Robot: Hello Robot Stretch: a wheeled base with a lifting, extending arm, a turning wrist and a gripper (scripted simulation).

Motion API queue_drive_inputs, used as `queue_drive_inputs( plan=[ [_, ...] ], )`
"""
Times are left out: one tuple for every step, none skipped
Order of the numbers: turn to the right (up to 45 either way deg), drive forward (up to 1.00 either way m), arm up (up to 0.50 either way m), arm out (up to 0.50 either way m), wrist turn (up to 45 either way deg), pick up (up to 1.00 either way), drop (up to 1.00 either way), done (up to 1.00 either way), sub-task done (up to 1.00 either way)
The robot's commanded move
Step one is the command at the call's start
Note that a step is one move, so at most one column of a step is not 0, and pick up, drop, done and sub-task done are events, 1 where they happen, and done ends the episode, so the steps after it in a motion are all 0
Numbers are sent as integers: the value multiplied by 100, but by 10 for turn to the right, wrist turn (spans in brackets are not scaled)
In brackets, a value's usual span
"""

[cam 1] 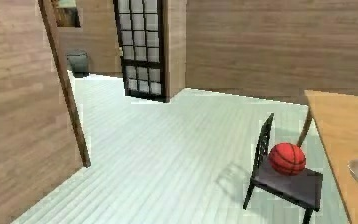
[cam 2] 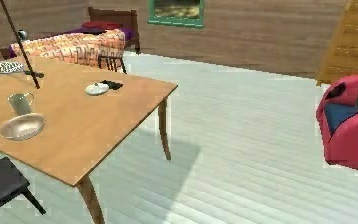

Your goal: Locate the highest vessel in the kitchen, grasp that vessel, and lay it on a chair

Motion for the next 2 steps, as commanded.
queue_drive_inputs(
  plan=[
    [-30, 0, 0, 0, 0, 0, 0, 0, 0],
    [0, 100, 0, 0, 0, 0, 0, 0, 0]
  ],
)
